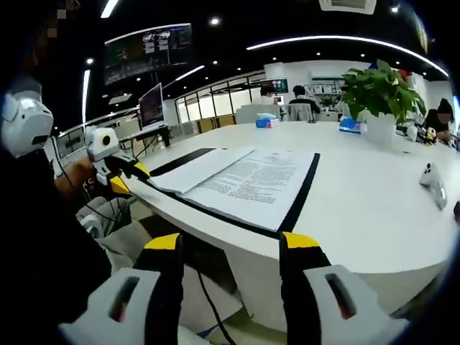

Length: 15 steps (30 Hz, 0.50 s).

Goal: Flip through the bound document one page at a time

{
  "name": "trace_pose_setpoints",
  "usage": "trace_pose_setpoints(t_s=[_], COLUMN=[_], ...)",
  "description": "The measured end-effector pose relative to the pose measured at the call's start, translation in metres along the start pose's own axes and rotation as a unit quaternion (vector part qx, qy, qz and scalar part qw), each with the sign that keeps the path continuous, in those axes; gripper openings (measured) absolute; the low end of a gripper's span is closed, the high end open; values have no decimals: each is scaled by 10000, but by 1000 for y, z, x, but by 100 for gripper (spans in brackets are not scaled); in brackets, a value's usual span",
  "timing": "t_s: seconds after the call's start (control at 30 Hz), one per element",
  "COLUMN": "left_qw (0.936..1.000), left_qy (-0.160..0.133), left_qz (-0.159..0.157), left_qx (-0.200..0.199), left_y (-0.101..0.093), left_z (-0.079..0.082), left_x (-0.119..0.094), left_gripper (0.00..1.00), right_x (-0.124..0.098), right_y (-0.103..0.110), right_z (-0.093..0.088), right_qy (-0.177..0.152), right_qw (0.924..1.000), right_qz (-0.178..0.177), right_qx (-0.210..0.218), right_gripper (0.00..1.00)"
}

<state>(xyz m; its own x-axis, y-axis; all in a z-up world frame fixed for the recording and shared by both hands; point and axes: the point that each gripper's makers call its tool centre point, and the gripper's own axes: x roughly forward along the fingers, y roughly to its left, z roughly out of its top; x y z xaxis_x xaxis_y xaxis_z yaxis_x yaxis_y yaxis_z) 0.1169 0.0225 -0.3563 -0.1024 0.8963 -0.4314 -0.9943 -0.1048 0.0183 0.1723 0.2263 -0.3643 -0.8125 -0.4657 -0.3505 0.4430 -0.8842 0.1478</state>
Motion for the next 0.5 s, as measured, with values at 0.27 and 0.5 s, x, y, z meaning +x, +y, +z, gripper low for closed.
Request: trace_pose_setpoints(t_s=[0.27, 0.5], left_qw=[9988, 9945], left_qy=[360, 711], left_qz=[-241, -643], left_qx=[214, 417], left_y=[7, 1], left_z=[19, 21], left_x=[37, 68], left_gripper=[35, 34], right_x=[-7, -7], right_y=[-12, -19], right_z=[-3, 2], right_qy=[-109, -342], right_qw=[9999, 9992], right_qz=[-112, -198], right_qx=[64, -67], right_gripper=[53, 51])
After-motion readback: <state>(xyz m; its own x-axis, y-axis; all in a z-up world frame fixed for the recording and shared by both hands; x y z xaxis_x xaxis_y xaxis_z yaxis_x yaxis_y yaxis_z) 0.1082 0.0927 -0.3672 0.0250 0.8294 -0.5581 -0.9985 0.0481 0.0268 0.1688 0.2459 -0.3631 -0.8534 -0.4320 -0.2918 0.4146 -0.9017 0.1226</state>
